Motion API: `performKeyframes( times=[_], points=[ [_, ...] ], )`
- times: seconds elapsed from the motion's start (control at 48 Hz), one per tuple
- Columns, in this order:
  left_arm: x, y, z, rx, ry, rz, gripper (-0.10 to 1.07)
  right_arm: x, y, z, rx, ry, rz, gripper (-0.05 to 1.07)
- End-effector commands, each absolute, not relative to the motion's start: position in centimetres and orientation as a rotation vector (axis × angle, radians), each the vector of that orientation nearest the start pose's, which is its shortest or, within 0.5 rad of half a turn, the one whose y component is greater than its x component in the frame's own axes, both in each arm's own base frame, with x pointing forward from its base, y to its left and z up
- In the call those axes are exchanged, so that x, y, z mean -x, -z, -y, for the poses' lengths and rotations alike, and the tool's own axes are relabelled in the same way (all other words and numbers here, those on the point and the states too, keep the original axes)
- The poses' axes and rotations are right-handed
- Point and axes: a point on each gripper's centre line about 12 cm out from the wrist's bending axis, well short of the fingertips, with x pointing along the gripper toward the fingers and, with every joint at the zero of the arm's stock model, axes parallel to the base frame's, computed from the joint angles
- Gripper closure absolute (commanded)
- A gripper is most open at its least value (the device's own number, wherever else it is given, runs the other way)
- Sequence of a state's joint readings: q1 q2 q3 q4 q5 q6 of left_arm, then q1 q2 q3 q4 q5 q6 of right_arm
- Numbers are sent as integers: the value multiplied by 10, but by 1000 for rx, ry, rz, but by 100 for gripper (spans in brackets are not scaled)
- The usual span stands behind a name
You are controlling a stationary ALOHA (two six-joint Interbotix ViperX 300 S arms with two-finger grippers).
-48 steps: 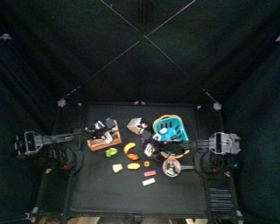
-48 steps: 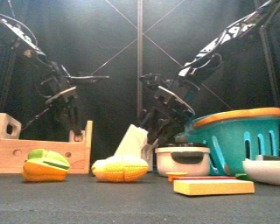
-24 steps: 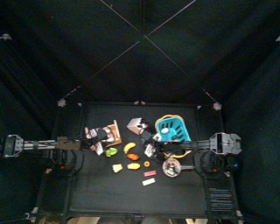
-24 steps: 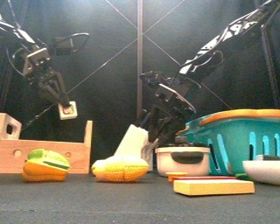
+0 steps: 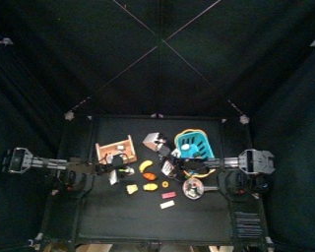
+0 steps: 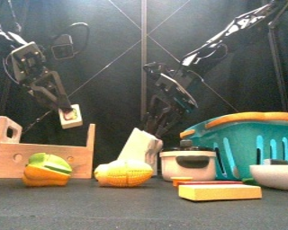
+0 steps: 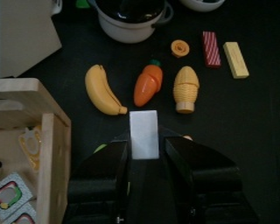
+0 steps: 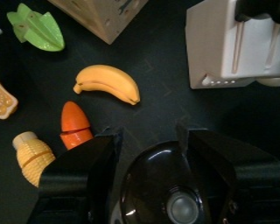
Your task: Place white sushi piece with corn, carrot, and banana
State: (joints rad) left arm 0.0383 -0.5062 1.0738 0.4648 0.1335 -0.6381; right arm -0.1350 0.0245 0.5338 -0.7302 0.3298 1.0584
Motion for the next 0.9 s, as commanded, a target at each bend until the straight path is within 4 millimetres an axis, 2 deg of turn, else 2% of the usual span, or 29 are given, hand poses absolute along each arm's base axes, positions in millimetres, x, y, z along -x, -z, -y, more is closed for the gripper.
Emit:
performKeyframes(
  times=[0.0,0.354,0.604,0.875],
  points=[
    [-262,-177,-15,162,-135,-683,37,-397,-207,80,-305,464,-678,16],
    [-286,-139,-10,136,-106,-807,37,-398,-208,77,-303,458,-676,16],
    [-301,-126,-12,100,-108,-866,35,-399,-204,77,-302,459,-687,16],
    [-303,-119,-14,79,-121,-910,22,-396,-199,77,-302,461,-699,16]
  ],
)
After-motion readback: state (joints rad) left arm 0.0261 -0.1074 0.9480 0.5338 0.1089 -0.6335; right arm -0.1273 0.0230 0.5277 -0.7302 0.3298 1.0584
